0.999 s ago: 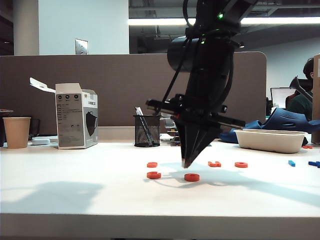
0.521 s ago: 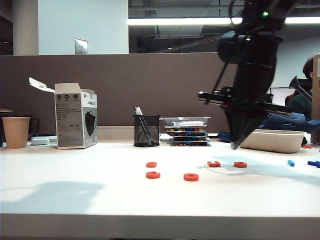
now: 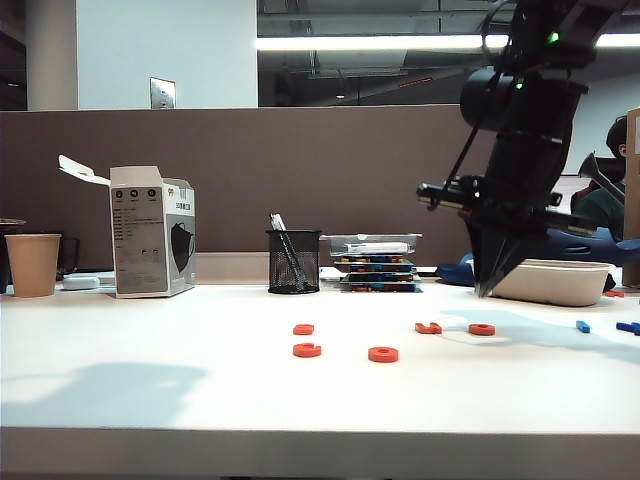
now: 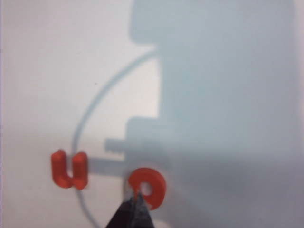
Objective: Select the appropriate letters from the row of letter magnets placed on the table to arrange into the word "cool".
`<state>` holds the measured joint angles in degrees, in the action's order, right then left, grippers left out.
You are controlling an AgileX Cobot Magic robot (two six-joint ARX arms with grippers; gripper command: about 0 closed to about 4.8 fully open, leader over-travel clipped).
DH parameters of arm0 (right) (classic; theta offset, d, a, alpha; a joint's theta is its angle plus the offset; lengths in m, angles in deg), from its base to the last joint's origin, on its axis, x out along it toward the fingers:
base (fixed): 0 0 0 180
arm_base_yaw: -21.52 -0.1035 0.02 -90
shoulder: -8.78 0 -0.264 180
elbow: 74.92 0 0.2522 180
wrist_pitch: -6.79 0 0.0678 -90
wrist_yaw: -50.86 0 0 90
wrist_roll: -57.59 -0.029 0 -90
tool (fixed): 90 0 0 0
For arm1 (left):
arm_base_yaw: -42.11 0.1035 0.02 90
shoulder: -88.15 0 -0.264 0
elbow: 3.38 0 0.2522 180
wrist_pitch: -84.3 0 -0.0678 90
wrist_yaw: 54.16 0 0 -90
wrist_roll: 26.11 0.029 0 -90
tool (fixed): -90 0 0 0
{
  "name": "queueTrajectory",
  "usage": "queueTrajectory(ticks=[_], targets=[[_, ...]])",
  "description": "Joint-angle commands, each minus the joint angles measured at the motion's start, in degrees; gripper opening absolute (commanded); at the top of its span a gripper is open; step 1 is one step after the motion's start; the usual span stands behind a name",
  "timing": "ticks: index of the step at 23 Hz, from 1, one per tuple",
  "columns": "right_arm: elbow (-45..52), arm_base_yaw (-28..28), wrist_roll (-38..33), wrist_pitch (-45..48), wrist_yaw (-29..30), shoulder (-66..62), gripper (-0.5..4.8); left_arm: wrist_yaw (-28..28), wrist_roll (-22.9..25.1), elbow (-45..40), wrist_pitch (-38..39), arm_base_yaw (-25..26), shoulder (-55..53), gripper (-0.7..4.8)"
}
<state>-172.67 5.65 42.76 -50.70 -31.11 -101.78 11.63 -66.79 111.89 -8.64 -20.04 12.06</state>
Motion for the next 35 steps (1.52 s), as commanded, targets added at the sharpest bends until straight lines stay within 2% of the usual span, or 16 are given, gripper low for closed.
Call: queueTrajectory(ticks=[1, 11, 18, 35], targets=[[-0.1, 0.0, 0.3, 0.3, 1.0, -1.8, -0.02, -0.2, 0.2, 0.1, -0.1, 0.1, 0.3, -0.03], [-0.1, 0.1, 0.5, 0.8, 0.9, -3.1, -0.02, -0.2, 0.2, 0.1, -0.1, 0.1, 0.3, -0.03], [-0.1, 0.0, 1.0, -5.2, 1.4, -5.2, -0.02, -0.2, 0.2, 0.1, -0.2, 0.1, 0.3, -0.03], [0.0, -7.8, 1.7, -11.6, 2.6, -4.1, -0.02, -0.2, 0.2, 0.1, -0.3, 0.1, 0.3, -0.03]])
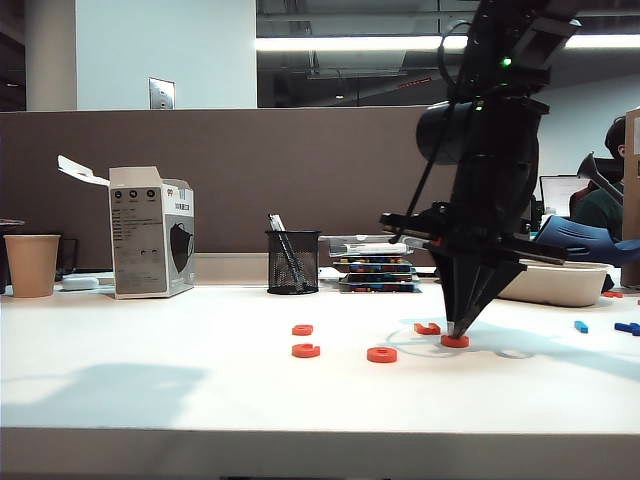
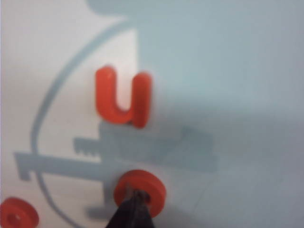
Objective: Select the appropriate letters from the row of letter magnets placed on the table to arrange into the word "cool".
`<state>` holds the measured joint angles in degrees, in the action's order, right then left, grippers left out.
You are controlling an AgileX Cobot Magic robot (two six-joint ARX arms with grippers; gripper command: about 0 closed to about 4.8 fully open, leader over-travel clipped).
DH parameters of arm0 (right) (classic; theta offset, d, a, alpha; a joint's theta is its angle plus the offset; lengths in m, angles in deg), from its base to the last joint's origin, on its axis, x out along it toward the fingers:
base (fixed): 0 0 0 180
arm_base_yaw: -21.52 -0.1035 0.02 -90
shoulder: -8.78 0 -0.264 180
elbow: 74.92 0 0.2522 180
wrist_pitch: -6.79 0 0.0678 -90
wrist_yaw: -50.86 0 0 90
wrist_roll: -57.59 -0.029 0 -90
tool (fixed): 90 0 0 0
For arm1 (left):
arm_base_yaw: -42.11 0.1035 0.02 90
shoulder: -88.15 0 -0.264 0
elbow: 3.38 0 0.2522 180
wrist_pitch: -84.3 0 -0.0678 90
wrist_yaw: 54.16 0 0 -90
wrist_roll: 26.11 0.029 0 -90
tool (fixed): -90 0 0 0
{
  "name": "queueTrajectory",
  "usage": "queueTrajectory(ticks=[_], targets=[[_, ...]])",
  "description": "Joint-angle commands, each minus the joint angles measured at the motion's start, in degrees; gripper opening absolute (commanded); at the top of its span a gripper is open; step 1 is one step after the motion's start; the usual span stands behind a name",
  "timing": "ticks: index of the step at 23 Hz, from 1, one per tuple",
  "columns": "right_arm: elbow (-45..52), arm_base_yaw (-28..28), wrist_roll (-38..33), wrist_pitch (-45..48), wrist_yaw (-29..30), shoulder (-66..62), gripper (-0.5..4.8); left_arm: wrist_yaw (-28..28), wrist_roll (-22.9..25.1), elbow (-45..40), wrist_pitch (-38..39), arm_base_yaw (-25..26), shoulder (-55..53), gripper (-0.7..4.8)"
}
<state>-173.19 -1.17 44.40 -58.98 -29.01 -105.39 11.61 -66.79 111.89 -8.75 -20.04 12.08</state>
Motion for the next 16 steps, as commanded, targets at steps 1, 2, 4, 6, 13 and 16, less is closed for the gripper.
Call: queueTrajectory(ticks=[1, 2, 4, 6, 13, 16], targets=[[0.5, -1.3, 0.1, -3.6, 0.5, -0.5, -0.02, -0.2, 0.2, 0.1, -0.2, 0.1, 0.2, -0.03], [0.5, -1.7, 0.1, -4.0, 0.5, -0.5, -0.02, -0.2, 0.2, 0.2, -0.2, 0.1, 0.2, -0.03], [0.5, -2.0, 0.1, -4.6, 0.5, -0.5, -0.02, -0.2, 0.2, 0.1, -0.2, 0.1, 0.2, -0.03], [0.5, -2.8, -0.1, -5.0, 0.5, -0.5, -0.02, -0.2, 0.2, 0.1, -0.2, 0.1, 0.2, -0.03], [0.5, -3.6, -0.3, -6.9, 0.5, -0.5, -0.02, -0.2, 0.2, 0.1, -0.2, 0.1, 0.2, -0.03], [0.5, -3.6, -0.4, -6.7, 0.0, -0.1, -0.02, -0.2, 0.2, 0.1, -0.2, 0.1, 0.2, -0.03]])
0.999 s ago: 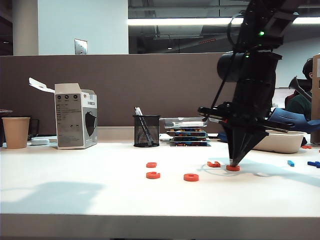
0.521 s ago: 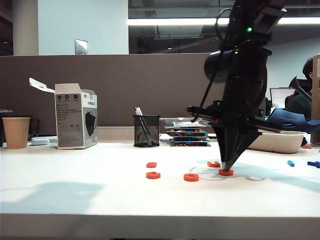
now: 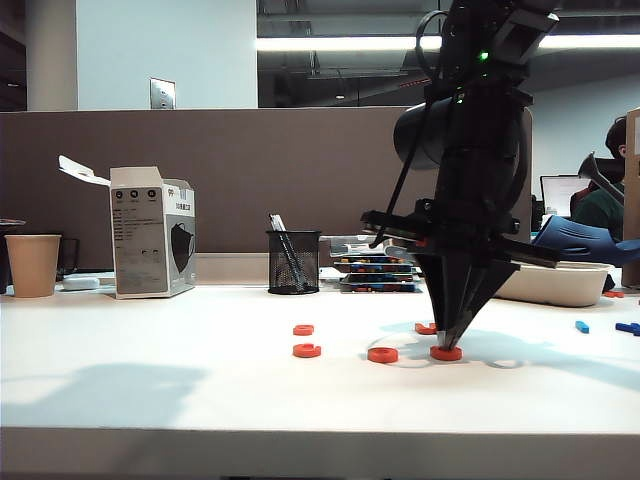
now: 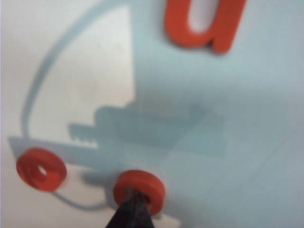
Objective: Select the appropriate letters from the row of letter magnets placed on the table to arrange into the word "cool".
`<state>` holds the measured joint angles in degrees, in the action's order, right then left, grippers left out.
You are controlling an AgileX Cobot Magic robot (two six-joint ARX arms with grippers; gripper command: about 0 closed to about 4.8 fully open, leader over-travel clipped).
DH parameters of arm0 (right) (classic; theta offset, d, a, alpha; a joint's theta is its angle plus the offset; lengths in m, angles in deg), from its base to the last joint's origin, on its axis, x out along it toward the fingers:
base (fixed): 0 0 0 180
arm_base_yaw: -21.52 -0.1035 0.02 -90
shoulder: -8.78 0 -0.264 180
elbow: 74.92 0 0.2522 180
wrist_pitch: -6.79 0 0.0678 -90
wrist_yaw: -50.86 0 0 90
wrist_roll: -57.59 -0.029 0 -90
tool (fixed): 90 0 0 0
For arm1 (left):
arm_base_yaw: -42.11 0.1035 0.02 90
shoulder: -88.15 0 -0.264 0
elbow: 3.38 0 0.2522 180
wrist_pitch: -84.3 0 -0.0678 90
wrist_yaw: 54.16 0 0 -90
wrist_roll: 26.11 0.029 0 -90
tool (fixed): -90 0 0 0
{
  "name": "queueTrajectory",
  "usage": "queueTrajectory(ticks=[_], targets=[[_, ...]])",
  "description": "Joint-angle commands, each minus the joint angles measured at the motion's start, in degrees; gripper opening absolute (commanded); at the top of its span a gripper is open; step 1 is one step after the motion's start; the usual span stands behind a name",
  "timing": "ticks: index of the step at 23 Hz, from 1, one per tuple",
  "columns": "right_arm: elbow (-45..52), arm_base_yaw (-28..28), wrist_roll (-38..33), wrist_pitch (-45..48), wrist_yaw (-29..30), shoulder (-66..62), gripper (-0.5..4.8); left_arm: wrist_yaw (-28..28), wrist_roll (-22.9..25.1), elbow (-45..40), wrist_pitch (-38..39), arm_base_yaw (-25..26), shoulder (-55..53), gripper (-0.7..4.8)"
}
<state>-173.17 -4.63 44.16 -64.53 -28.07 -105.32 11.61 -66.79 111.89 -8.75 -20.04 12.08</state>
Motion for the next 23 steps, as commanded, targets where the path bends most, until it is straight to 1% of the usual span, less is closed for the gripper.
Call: queueTrajectory(ticks=[1, 18, 21, 23], targets=[[0.5, -0.1, -0.1, -1.0, -1.1, 0.0, -0.02, -0.2, 0.2, 0.1, -0.2, 0.1, 0.2, -0.03], [0.5, -0.1, 0.0, 0.3, -0.3, 3.6, -0.02, -0.2, 0.2, 0.1, -0.2, 0.1, 0.2, -0.03], [0.5, 0.0, 0.2, 0.4, 1.0, 5.9, -0.02, -0.2, 0.2, 0.1, -0.2, 0.1, 0.2, -0.03], [0.5, 0.3, 0.2, 0.7, -0.7, 7.2, -0.02, -0.2, 0.2, 0.1, -0.2, 0.1, 0.2, -0.03]])
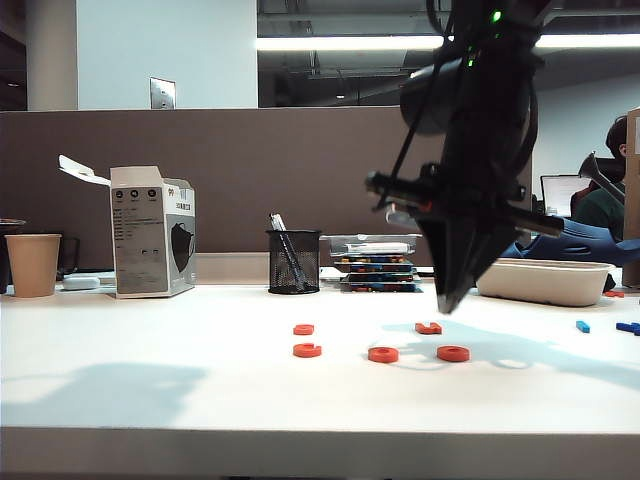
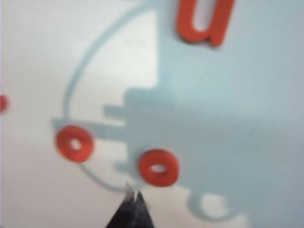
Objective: Select the appropriate letters from the row of letter magnets placed on the table to arrange into the word "cool".
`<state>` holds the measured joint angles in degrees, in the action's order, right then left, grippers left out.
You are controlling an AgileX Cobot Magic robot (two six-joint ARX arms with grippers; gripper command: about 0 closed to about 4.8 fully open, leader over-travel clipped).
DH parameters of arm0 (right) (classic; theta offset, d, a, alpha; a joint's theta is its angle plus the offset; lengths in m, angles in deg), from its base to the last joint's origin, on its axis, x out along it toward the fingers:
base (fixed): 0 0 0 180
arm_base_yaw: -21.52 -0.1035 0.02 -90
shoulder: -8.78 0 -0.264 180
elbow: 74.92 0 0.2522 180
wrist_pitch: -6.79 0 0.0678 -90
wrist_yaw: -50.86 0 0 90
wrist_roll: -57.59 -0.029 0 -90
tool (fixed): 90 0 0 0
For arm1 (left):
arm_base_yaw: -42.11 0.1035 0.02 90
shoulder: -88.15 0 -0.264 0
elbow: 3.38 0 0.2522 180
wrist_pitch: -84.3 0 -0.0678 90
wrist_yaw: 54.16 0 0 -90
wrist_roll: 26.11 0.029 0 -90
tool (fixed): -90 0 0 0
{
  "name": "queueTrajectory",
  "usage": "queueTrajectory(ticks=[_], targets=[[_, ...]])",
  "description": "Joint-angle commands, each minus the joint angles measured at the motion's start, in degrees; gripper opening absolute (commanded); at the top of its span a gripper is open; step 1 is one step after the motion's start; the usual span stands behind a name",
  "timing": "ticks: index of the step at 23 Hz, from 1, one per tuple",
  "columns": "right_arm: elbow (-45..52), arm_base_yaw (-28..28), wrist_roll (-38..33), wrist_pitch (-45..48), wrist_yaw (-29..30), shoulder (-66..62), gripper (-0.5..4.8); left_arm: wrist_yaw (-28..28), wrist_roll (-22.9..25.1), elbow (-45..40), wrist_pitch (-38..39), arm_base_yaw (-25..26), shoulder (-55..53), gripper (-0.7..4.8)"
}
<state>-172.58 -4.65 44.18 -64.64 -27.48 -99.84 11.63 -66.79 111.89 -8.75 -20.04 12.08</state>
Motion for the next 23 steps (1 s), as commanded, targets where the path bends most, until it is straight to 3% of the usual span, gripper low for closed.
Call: queueTrajectory(ticks=[1, 4, 6, 7, 8, 15, 23], targets=[[-0.1, 0.4, 0.2, 1.0, -2.9, 2.3, -0.01, -0.2, 0.2, 0.1, -0.1, 0.1, 0.2, -0.03], [-0.5, 2.4, 0.1, 1.0, -11.4, 3.4, 0.03, -0.2, 0.2, 0.1, -0.2, 0.1, 0.2, -0.03], [-0.9, 4.2, 0.1, 0.9, -15.0, 3.3, 0.62, -0.2, 0.2, 0.1, -0.1, 0.1, 0.2, -0.03], [-0.9, 5.9, -0.4, 1.4, -17.8, 3.3, 1.44, -0.2, 0.2, 0.1, -0.1, 0.1, 0.2, -0.03], [-0.9, 6.9, -0.5, 1.9, -18.2, 3.3, 1.55, -0.2, 0.2, 0.1, 0.0, 0.1, 0.2, -0.03], [-0.9, 15.6, -1.6, 8.2, -18.1, 2.3, 1.59, -0.2, 0.2, 0.1, -0.1, 0.1, 0.2, -0.03], [-0.9, 18.3, -1.6, 8.8, -17.3, -2.9, 1.58, -0.2, 0.2, 0.1, 0.0, 0.1, 0.2, -0.03]])
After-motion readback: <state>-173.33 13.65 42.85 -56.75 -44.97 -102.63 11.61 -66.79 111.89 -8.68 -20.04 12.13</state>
